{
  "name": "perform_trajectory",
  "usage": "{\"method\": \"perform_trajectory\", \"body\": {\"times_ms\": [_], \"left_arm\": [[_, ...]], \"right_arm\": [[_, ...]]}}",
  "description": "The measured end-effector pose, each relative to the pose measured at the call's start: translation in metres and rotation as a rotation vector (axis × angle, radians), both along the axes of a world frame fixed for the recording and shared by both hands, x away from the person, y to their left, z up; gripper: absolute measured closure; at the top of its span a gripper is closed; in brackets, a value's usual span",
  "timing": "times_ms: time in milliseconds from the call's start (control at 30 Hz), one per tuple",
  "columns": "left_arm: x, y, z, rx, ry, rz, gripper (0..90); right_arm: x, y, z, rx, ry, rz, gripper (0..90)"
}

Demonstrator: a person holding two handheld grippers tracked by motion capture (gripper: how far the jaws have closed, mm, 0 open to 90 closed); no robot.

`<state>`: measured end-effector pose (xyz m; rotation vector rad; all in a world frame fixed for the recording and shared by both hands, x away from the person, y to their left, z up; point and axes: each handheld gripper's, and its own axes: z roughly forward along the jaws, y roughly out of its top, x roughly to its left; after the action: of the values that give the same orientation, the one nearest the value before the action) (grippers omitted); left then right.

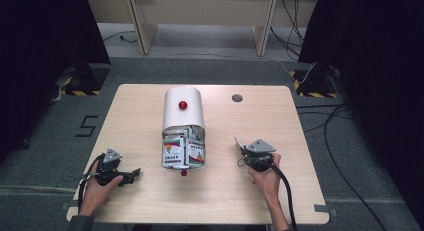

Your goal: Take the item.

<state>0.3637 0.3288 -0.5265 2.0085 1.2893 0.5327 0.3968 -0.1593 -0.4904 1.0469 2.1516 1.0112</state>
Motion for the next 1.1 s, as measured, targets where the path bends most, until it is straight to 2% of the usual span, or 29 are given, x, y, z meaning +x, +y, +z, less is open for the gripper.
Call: {"method": "perform_trajectory", "body": {"times_ms": [467, 633, 733, 900, 967, 1100], "left_arm": [[0.000, 0.000, 0.000, 0.000, 0.000, 0.000, 0.0], [0.000, 0.000, 0.000, 0.000, 0.000, 0.000, 0.0], [0.000, 0.000, 0.000, 0.000, 0.000, 0.000, 0.0], [0.000, 0.000, 0.000, 0.000, 0.000, 0.000, 0.0], [0.000, 0.000, 0.000, 0.000, 0.000, 0.000, 0.0], [0.000, 0.000, 0.000, 0.000, 0.000, 0.000, 0.0]], "right_arm": [[0.002, 0.005, -0.005, 0.055, 0.062, 0.042, 70.5], [0.004, 0.006, -0.008, 0.072, 0.096, 0.060, 61.3], [0.005, 0.007, -0.011, 0.074, 0.103, 0.052, 57.7], [0.006, 0.005, -0.010, 0.110, 0.125, 0.053, 49.4], [0.005, 0.004, -0.008, 0.128, 0.122, 0.039, 48.9], [0.005, 0.000, -0.006, 0.133, 0.117, 0.031, 48.7]]}}
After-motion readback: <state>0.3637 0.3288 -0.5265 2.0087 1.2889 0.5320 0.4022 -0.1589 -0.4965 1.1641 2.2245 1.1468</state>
